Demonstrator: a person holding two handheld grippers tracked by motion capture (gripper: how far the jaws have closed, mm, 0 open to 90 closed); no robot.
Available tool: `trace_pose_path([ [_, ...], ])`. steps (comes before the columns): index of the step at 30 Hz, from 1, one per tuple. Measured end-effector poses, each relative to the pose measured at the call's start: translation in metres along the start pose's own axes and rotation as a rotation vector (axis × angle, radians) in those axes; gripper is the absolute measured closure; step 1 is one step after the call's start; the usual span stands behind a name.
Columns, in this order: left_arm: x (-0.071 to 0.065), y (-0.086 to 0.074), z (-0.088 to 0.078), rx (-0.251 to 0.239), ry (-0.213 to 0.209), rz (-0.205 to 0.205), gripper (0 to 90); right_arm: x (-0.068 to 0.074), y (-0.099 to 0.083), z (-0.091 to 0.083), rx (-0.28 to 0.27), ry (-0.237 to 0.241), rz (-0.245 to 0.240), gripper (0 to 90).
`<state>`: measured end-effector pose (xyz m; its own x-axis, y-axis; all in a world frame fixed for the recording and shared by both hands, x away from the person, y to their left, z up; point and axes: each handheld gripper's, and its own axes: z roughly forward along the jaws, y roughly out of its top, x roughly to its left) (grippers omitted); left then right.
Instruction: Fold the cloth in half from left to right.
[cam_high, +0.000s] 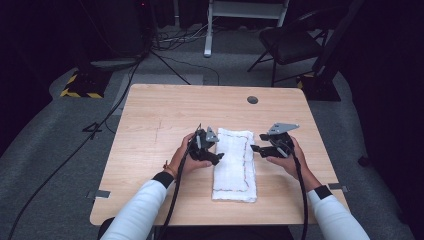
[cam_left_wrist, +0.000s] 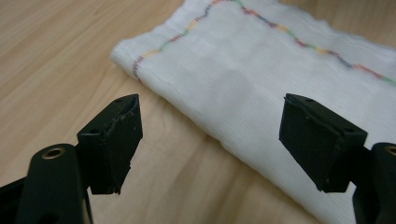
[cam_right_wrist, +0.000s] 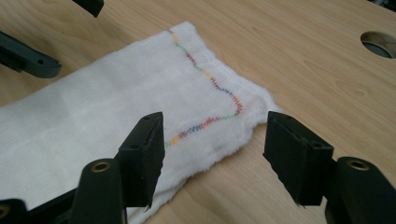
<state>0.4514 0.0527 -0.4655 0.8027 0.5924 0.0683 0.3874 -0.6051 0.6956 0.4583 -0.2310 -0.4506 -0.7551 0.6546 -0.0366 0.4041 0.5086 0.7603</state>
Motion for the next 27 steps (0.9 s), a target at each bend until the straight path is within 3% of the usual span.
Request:
trace_pose_path([
  [2, 0.011, 0.010, 0.013, -0.004, 0.025, -0.018, 21.9, -0.005, 0.005, 0.014, 0.025, -0.018, 0.006, 39.5],
  [5, 0.018, 0.015, 0.024, 0.007, 0.044, -0.035, 22.5, -0.007, 0.008, 0.022, 0.041, -0.045, -0.011, 40.8],
  [6, 0.023, 0.018, 0.035, 0.019, 0.061, -0.050, 23.1, -0.011, 0.009, 0.031, 0.066, -0.062, -0.003, 40.4],
  [12, 0.033, 0.020, 0.054, 0.051, 0.051, -0.094, 18.9, -0.022, 0.010, 0.051, 0.078, -0.075, 0.036, 38.9],
  [13, 0.037, 0.020, 0.056, 0.046, 0.048, -0.143, 18.5, -0.022, 0.009, 0.054, 0.088, -0.078, 0.037, 38.6],
  [16, 0.043, 0.020, 0.062, 0.043, 0.032, -0.187, 16.7, -0.027, 0.007, 0.063, 0.106, -0.088, 0.055, 38.2],
  [19, 0.043, 0.020, 0.067, 0.045, 0.020, -0.176, 15.7, -0.032, 0.006, 0.068, 0.115, -0.093, 0.079, 38.2],
  [21, 0.045, 0.019, 0.068, 0.030, -0.008, -0.173, 17.9, -0.035, 0.007, 0.070, 0.122, -0.058, 0.095, 42.8],
  [24, 0.048, 0.018, 0.067, 0.028, -0.041, -0.136, 21.8, -0.038, 0.009, 0.072, 0.137, -0.023, 0.091, 48.6],
  [26, 0.049, 0.019, 0.066, 0.028, -0.078, -0.106, 30.8, -0.038, 0.011, 0.072, 0.146, 0.012, 0.092, 57.0],
  [27, 0.049, 0.019, 0.066, 0.028, -0.078, -0.106, 35.6, -0.038, 0.011, 0.072, 0.146, 0.012, 0.092, 57.0],
])
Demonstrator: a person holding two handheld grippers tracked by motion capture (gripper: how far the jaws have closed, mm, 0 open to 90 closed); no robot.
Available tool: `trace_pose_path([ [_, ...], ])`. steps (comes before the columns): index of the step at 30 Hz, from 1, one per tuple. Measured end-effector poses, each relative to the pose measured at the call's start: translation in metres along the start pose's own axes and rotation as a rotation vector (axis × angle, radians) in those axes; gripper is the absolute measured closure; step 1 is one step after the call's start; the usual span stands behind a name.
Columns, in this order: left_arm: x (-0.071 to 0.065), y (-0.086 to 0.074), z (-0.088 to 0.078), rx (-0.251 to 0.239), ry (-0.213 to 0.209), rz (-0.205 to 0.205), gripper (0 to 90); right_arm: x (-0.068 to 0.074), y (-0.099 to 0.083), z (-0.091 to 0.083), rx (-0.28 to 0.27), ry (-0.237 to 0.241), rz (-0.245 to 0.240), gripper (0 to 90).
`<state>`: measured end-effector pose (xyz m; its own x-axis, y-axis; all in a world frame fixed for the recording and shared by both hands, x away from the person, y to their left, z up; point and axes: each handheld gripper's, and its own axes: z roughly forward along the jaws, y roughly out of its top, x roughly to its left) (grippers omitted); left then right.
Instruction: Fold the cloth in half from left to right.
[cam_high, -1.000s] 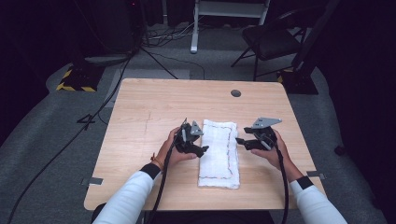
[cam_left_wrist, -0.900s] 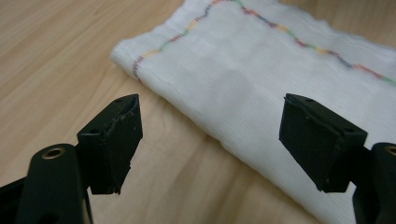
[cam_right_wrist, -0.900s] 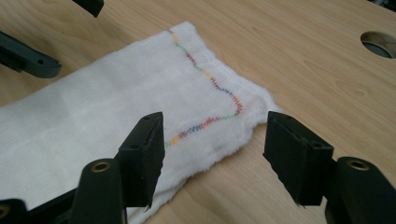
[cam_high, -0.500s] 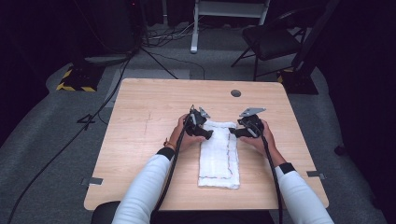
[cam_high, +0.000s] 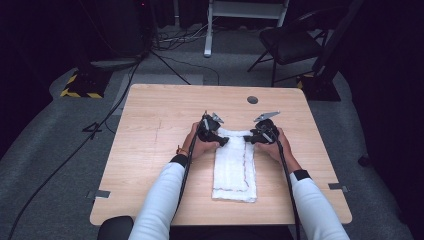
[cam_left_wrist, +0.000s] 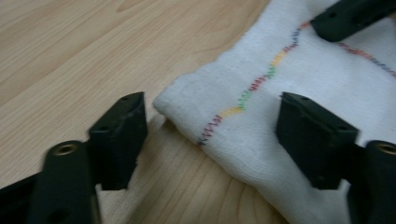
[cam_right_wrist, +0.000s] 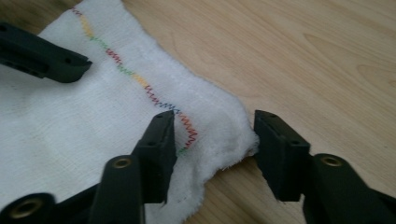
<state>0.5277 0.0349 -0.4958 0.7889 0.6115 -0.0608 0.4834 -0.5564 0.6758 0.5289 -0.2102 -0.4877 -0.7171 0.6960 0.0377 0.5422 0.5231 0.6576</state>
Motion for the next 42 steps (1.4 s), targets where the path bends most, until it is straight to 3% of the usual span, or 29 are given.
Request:
trace_pose_path([
  [2, 0.000, 0.003, 0.000, 0.007, -0.024, -0.003, 43.7, 0.002, 0.002, 0.000, 0.014, 0.023, -0.007, 66.0],
  [8, 0.004, 0.004, -0.001, 0.006, -0.062, -0.022, 66.8, 0.007, 0.006, 0.001, 0.024, 0.022, -0.035, 77.8],
  [12, 0.004, 0.005, 0.000, 0.011, -0.067, -0.019, 71.0, 0.010, 0.007, 0.002, 0.022, -0.001, -0.059, 80.9],
  [15, 0.002, 0.007, 0.000, 0.012, -0.042, -0.004, 75.1, 0.012, 0.008, 0.003, 0.014, -0.031, -0.067, 82.0],
  [26, 0.001, 0.018, 0.003, 0.008, 0.052, 0.031, 80.2, 0.012, 0.016, 0.005, -0.031, -0.134, -0.093, 83.4],
  [30, 0.003, 0.021, 0.003, 0.003, 0.056, 0.026, 80.4, 0.012, 0.019, 0.004, -0.037, -0.147, -0.092, 83.5],
  [34, 0.001, 0.027, 0.001, 0.000, 0.087, 0.049, 80.5, 0.011, 0.026, -0.004, -0.064, -0.168, -0.095, 83.5],
  [42, 0.002, 0.036, -0.010, -0.025, 0.102, 0.065, 80.4, 0.013, 0.031, -0.012, -0.091, -0.192, -0.102, 83.6],
])
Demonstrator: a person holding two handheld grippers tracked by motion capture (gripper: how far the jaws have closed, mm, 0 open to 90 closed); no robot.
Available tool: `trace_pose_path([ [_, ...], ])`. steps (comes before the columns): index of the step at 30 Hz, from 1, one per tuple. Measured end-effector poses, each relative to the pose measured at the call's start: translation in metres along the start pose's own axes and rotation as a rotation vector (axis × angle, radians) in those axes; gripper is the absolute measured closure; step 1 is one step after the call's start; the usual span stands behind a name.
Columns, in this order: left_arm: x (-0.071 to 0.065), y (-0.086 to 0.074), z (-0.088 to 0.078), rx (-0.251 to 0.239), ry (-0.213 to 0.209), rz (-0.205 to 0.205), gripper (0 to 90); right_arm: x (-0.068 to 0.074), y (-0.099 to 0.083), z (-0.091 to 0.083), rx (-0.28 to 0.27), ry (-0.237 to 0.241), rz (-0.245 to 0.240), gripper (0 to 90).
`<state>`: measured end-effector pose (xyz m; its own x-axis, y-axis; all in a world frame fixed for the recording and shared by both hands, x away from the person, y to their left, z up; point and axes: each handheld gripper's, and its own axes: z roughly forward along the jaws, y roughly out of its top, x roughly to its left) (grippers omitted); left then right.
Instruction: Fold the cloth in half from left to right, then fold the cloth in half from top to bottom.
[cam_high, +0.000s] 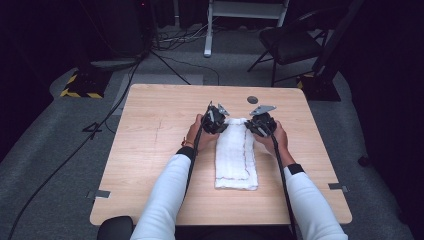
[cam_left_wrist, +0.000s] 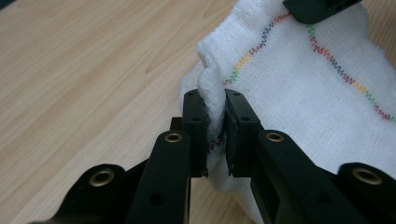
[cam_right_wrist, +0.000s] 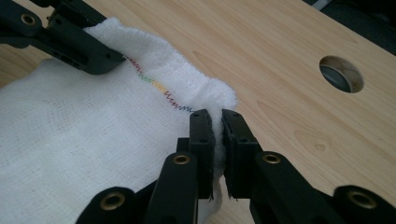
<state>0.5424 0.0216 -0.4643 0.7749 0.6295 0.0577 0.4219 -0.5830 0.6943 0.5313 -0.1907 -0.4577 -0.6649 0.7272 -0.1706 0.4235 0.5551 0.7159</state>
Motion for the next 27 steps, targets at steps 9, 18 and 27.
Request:
trace_pose_path([
  [9, 0.007, 0.010, -0.012, -0.030, 0.015, 0.017, 80.2, -0.002, 0.014, -0.011, -0.047, -0.020, -0.009, 83.8],
  [18, 0.004, 0.011, -0.023, -0.073, 0.014, 0.013, 79.9, -0.001, 0.019, -0.021, -0.076, -0.025, -0.025, 83.8],
  [27, -0.007, 0.009, -0.044, -0.110, -0.006, 0.048, 79.2, 0.006, 0.019, -0.041, -0.116, -0.001, -0.051, 83.8],
])
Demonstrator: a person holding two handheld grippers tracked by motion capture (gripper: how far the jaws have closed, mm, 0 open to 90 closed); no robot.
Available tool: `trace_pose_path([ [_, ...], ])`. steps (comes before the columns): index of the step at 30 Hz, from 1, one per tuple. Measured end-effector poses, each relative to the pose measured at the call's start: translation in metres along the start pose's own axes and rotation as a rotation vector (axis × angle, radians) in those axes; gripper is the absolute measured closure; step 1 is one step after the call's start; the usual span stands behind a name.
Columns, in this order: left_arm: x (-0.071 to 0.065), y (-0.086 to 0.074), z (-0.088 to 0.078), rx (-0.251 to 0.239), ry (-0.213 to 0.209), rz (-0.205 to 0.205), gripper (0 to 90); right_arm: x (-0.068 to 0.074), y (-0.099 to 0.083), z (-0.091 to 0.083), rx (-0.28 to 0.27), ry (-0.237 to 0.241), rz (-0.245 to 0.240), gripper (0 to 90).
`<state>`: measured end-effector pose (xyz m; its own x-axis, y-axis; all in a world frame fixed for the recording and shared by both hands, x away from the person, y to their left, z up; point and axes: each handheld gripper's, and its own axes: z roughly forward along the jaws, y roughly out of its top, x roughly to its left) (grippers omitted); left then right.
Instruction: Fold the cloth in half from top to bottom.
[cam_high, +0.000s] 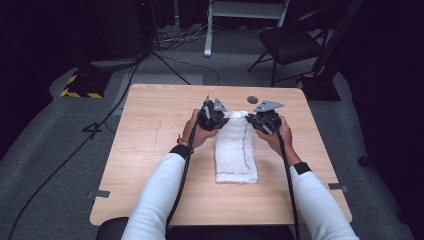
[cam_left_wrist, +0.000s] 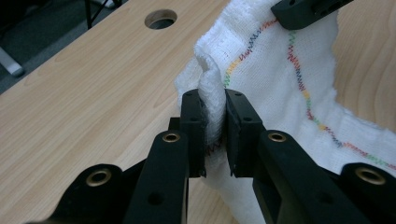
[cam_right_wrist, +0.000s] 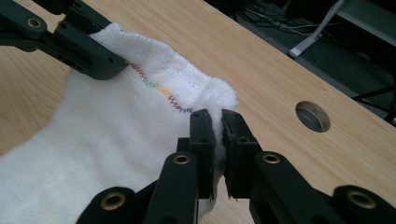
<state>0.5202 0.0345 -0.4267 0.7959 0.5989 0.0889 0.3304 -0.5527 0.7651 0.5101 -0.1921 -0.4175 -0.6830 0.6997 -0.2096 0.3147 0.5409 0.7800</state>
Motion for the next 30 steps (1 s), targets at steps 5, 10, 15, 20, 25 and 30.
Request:
trace_pose_path([
  [5, -0.005, -0.004, -0.010, -0.020, -0.029, 0.034, 78.9, 0.004, -0.005, -0.008, -0.021, 0.018, -0.003, 83.8],
  [10, -0.012, -0.008, -0.019, -0.034, -0.055, 0.069, 78.5, 0.008, -0.011, -0.013, -0.029, 0.036, -0.001, 83.8],
  [15, -0.024, -0.016, -0.026, -0.040, -0.070, 0.144, 77.6, 0.013, -0.021, -0.023, -0.050, 0.069, -0.001, 83.8],
  [20, -0.030, -0.023, -0.030, -0.061, -0.102, 0.146, 77.4, 0.020, -0.030, -0.031, -0.065, 0.098, -0.022, 83.8],
  [25, -0.034, -0.032, -0.038, -0.060, -0.137, 0.138, 78.7, 0.026, -0.038, -0.037, -0.070, 0.144, -0.039, 83.7],
  [30, -0.039, -0.044, -0.042, -0.052, -0.155, 0.113, 78.7, 0.034, -0.047, -0.043, -0.064, 0.210, -0.048, 83.7],
])
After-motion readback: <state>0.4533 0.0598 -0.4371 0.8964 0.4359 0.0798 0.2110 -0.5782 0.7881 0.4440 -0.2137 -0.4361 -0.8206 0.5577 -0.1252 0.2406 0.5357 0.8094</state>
